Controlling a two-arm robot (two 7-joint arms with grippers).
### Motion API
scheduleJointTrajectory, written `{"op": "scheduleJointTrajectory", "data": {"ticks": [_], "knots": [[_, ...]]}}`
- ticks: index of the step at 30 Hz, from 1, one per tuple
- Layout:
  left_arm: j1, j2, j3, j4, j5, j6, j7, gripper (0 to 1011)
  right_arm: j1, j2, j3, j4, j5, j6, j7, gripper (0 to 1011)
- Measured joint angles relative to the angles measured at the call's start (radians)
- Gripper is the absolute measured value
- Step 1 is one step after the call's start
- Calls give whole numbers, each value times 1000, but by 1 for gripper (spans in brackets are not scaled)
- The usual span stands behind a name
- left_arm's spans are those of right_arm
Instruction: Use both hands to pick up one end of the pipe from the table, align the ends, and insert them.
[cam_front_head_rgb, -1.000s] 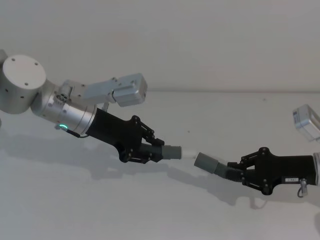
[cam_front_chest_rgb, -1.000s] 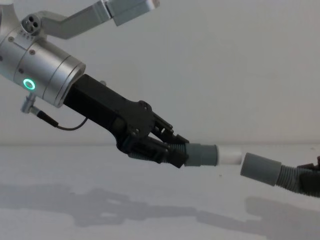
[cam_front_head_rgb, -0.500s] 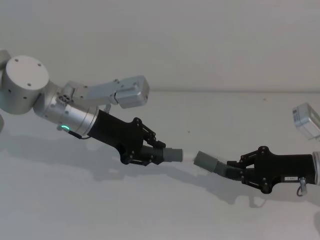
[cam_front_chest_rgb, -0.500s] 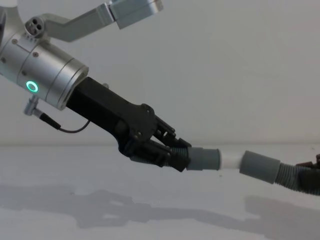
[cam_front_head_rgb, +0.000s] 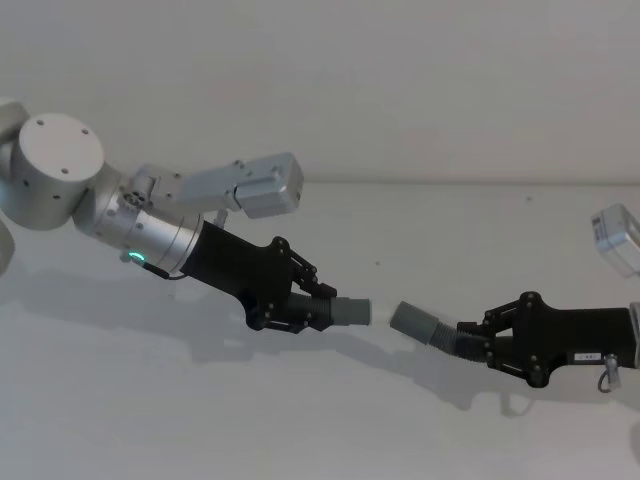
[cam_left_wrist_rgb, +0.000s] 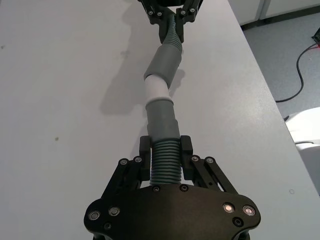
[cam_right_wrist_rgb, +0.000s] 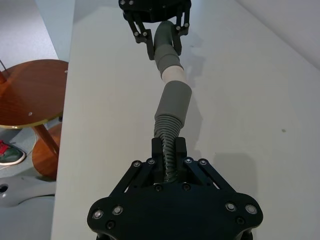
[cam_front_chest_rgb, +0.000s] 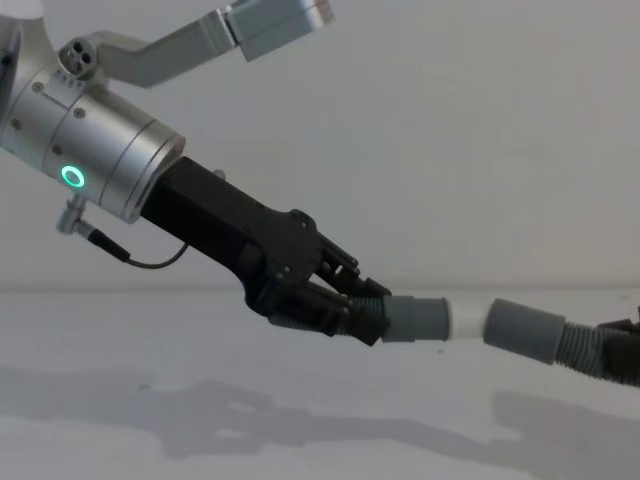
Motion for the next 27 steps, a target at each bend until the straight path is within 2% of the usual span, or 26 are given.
{"op": "scheduleJointTrajectory", "data": {"ticks": [27], "knots": [[-5,-6,11,6,-19,-16,-5,328,-1,21,-9,-11,20,0,19,124]]}}
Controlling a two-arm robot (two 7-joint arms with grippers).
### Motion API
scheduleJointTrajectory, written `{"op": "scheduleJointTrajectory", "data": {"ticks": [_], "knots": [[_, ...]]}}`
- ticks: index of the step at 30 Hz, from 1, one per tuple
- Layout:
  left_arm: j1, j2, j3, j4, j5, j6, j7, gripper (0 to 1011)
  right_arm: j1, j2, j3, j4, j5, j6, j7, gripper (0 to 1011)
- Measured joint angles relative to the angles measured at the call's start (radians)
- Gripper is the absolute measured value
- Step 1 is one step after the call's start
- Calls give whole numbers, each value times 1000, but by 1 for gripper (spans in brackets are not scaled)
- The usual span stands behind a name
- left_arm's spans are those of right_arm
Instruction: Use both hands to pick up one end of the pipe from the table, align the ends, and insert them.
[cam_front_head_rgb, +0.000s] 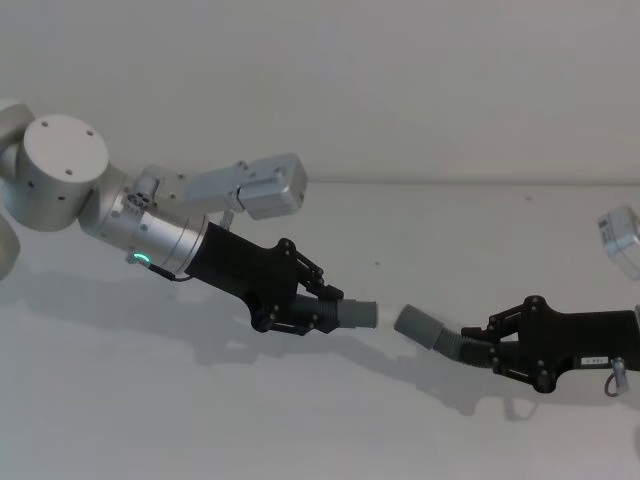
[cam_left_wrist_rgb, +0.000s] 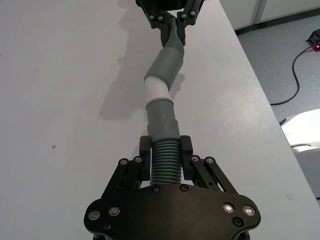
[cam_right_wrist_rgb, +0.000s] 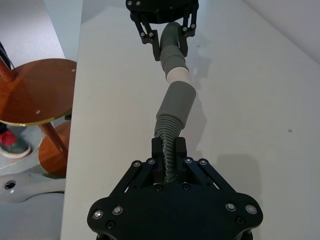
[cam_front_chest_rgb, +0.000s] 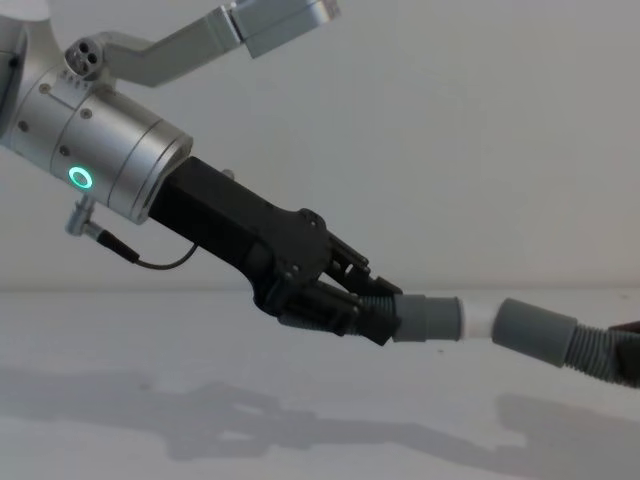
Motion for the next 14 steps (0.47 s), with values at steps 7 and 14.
{"op": "scheduleJointTrajectory", "data": {"ticks": [7,14], "knots": [[-1,0,1,0,-1,-1,-1,328,0,1,-1,-1,1,0,1,124],[-1,-1,1,0,-2,-2,-1,328,0,2,-1,-1,2,0,2,124]]}}
